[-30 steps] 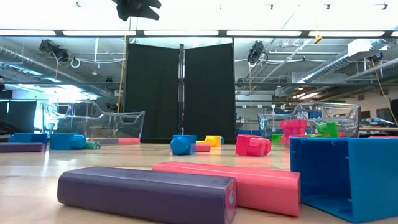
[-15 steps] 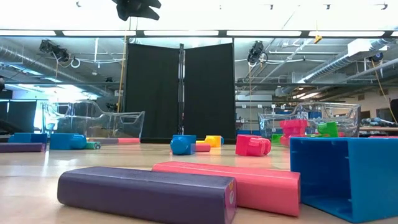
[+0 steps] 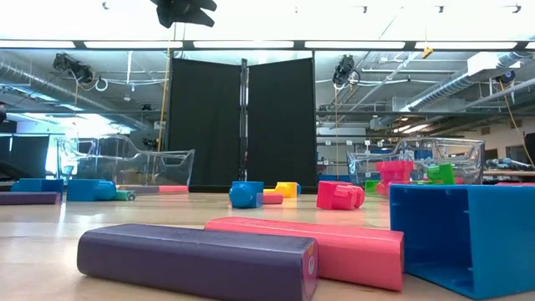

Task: Sort blocks by size
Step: Put the blue 1 stud game piece into the bottom transparent bin

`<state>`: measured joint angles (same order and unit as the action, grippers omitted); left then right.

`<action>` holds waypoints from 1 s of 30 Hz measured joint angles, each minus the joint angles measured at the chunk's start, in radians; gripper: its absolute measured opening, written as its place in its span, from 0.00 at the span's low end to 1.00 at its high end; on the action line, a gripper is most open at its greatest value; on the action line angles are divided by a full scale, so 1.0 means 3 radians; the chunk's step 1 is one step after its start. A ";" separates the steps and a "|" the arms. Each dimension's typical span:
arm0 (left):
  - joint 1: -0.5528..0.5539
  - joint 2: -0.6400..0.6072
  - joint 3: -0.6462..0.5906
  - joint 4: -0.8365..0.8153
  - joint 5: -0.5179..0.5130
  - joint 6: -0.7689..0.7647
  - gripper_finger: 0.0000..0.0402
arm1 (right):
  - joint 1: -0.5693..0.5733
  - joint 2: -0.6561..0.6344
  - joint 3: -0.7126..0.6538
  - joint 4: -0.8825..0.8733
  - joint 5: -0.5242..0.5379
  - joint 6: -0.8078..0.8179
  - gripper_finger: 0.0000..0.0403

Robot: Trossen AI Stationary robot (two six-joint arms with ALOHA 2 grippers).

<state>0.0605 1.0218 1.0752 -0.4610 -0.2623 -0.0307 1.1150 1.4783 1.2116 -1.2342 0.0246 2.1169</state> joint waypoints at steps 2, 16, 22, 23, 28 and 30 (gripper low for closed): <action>0.0001 0.0000 0.0000 0.0001 0.0000 0.0000 0.63 | -0.0032 -0.0076 0.0002 -0.0057 0.0122 0.0012 0.36; -0.0015 -0.0011 0.0001 -0.0012 0.0013 0.0000 0.63 | -0.0584 -0.0438 0.0004 -0.0086 0.1187 -0.0705 0.33; -0.0058 -0.0005 0.0003 -0.0013 0.0040 -0.0006 0.63 | -0.0906 -0.0435 0.0004 -0.0083 0.1323 -0.1232 0.33; -0.0057 -0.0003 0.0003 -0.0009 0.0040 -0.0015 0.63 | -0.0954 -0.0435 0.0004 -0.0082 0.1323 -0.1294 0.33; -0.0056 -0.0003 0.0003 0.0082 0.0039 -0.0024 0.63 | -0.1145 -0.0435 0.0004 -0.0080 0.1324 -0.1500 0.33; -0.0056 -0.0003 0.0003 0.0117 0.0050 -0.0024 0.63 | -0.1199 -0.0433 0.0004 -0.0080 0.1324 -0.1539 0.33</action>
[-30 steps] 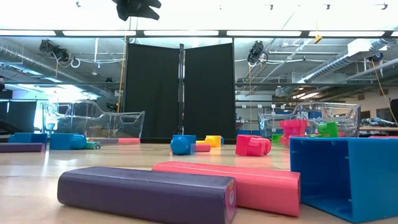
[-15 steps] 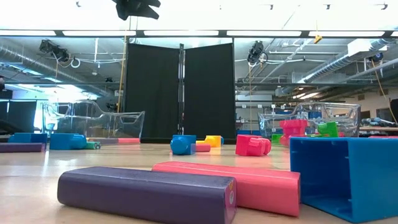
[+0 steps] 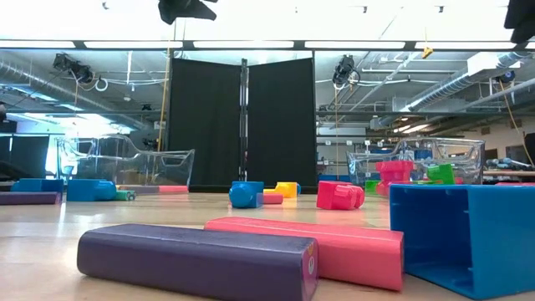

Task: Sort blocks by size
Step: Put the blue 1 stud game piece into the bottom transparent bin

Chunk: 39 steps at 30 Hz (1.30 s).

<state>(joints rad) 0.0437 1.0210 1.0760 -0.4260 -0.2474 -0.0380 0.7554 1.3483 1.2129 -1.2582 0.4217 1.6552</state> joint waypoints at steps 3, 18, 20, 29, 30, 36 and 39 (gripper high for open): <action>0.0000 0.0001 0.0000 0.0151 0.0045 -0.0003 0.63 | -0.0045 0.0000 0.0000 0.0001 0.0000 -0.0007 0.33; 0.0000 0.0003 0.0000 0.0203 -0.0096 -0.0160 0.77 | -0.0058 0.0003 -0.0062 0.0038 0.0003 -0.0001 0.33; 0.0000 0.0003 0.0000 0.0233 -0.0184 -0.0230 0.77 | -0.0058 0.0003 -0.0062 0.0038 0.0026 -0.0005 0.33; -0.0088 0.0218 0.0024 0.0287 -0.0524 -0.0249 0.77 | -0.0049 0.0003 -0.0065 -0.0068 0.0041 -0.0032 0.33; -0.0129 0.0275 0.0041 0.0259 -0.0557 -0.0297 0.77 | -0.0039 0.0004 -0.0065 -0.0107 -0.0002 -0.0032 0.33; -0.0384 0.0808 0.0361 -0.0023 -0.1118 -0.0995 0.77 | 0.0053 0.0005 -0.0066 -0.0354 -0.0086 -0.0093 0.33; -0.0445 0.1102 0.0556 -0.0185 -0.1207 -0.1433 0.77 | 0.0100 0.0005 -0.0066 -0.0408 -0.0086 -0.0114 0.33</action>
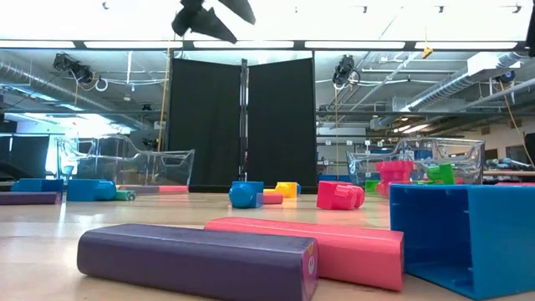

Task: Sort blocks by size
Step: Put the blue 1 stud game piece into the bottom transparent bin

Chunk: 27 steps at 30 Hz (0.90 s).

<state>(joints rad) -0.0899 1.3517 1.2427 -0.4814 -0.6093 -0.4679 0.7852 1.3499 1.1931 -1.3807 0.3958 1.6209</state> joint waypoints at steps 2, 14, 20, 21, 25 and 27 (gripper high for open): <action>-0.0023 0.0208 0.0117 -0.0102 -0.0018 -0.0258 0.77 | 0.0039 0.0000 -0.0001 -0.0040 0.0001 -0.0004 0.33; -0.0032 0.1290 0.0520 -0.0735 0.0464 -0.2063 0.77 | 0.0332 0.0000 0.0000 -0.0345 0.0008 -0.0006 0.33; -0.0105 0.1669 0.0520 -0.0752 0.0717 -0.2581 0.77 | 0.0469 0.0000 0.0000 -0.0403 0.0010 -0.0006 0.33; -0.0120 0.1720 0.0520 -0.0756 0.0746 -0.2647 0.77 | 0.0489 0.0000 0.0000 -0.0404 0.0009 -0.0005 0.33; -0.0159 0.1854 0.0520 -0.0814 0.0851 -0.2832 0.77 | 0.0560 0.0000 0.0000 -0.0403 0.0009 0.0025 0.33; -0.0168 0.1899 0.0520 -0.0855 0.0854 -0.2916 0.77 | 0.0588 0.0000 0.0000 -0.0403 0.0009 0.0027 0.33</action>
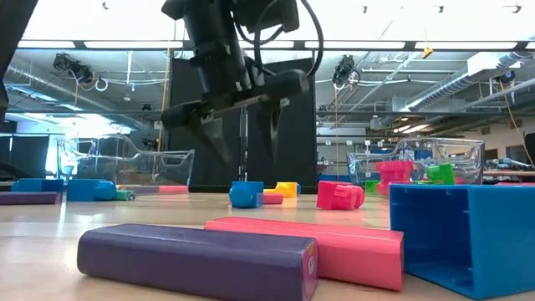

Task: Sort blocks by size
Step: Put the blue 1 stud game piece into the bottom transparent bin

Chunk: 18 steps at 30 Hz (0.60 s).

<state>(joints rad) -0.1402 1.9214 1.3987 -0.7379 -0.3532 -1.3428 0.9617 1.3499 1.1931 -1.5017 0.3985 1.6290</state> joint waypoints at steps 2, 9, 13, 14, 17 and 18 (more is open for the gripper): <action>0.0000 0.0030 -0.0001 -0.0032 0.0051 -0.0028 0.77 | 0.0019 -0.0001 0.0000 0.0001 0.0000 0.0004 0.33; 0.0003 0.0264 -0.0005 0.0125 0.0286 -0.0038 0.77 | 0.0025 -0.0003 0.0000 -0.0009 0.0012 0.0006 0.33; 0.0002 0.0351 -0.0006 0.0124 0.0299 -0.0086 0.77 | 0.0025 -0.0003 0.0000 -0.0011 0.0017 0.0005 0.33; 0.0003 0.0366 -0.0004 0.0136 0.0300 -0.0089 0.77 | 0.0025 -0.0003 0.0000 -0.0011 0.0018 0.0005 0.33; 0.0008 0.0382 -0.0001 0.0153 0.0296 -0.0089 0.76 | 0.0026 -0.0003 0.0000 -0.0011 0.0044 0.0005 0.33; 0.0011 0.0381 -0.0001 0.0151 0.0296 -0.0089 0.74 | 0.0026 -0.0003 0.0000 -0.0010 0.0065 0.0005 0.33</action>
<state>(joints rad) -0.1368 2.0357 1.3983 -0.6927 -0.2645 -1.3696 0.9695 1.3491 1.1931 -1.5048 0.4181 1.6306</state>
